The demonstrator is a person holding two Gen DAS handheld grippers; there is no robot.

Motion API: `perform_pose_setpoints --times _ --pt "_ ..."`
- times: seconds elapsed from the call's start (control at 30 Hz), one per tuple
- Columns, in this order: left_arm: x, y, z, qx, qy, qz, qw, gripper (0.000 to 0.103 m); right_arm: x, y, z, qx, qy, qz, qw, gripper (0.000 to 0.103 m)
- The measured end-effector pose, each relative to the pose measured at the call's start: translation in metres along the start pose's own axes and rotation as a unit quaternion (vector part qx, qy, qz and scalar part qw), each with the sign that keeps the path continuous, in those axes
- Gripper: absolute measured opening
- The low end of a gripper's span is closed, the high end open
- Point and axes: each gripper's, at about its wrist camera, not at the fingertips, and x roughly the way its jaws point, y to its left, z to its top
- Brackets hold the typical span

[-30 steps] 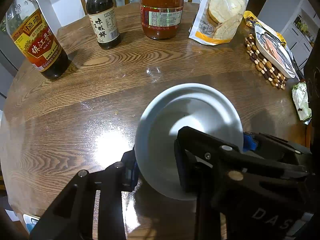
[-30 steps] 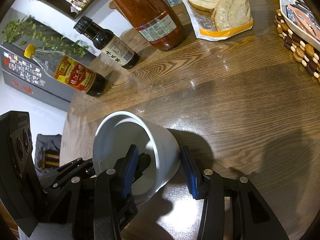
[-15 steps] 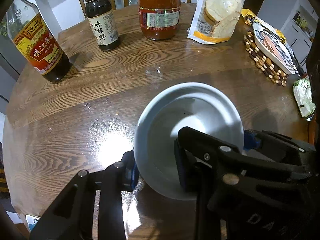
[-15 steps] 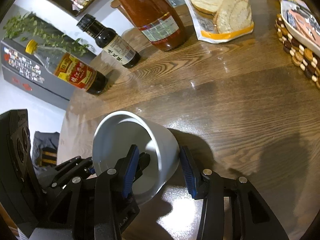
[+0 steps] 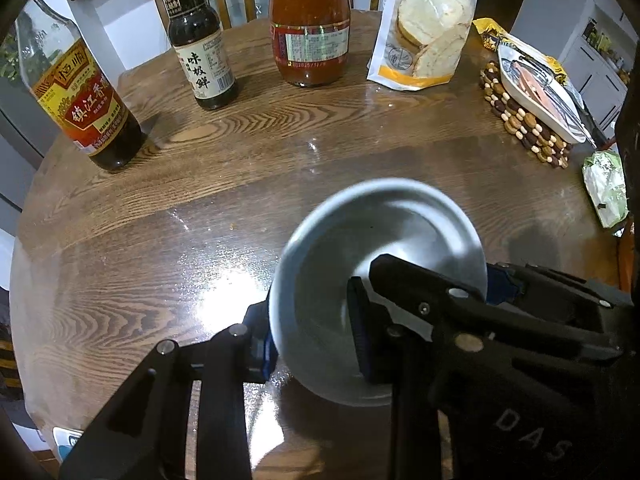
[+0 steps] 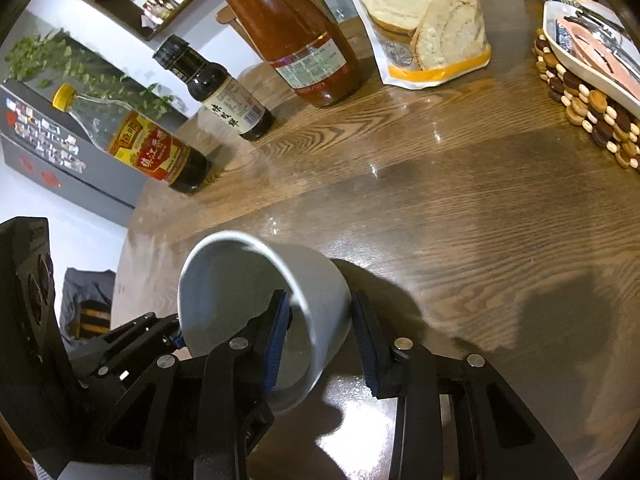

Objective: Organize plates and bowls
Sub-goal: 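Lift the ramekin off the table with the right tool, then carry the ramekin over the nested bowls, lower it in, open right tool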

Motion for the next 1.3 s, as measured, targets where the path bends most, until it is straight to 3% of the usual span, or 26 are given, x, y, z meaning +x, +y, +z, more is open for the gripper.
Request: perform_pose_setpoints --times 0.27,1.3 --pt "-0.02 -0.006 -0.001 0.009 -0.027 0.004 0.9996 0.029 -0.019 0.01 -0.003 -0.012 -0.024 -0.008 1.0 0.037" --pt "-0.066 -0.01 -0.017 0.017 -0.068 0.013 0.9974 0.029 -0.057 0.034 -0.022 -0.029 -0.058 -0.006 0.998 0.037"
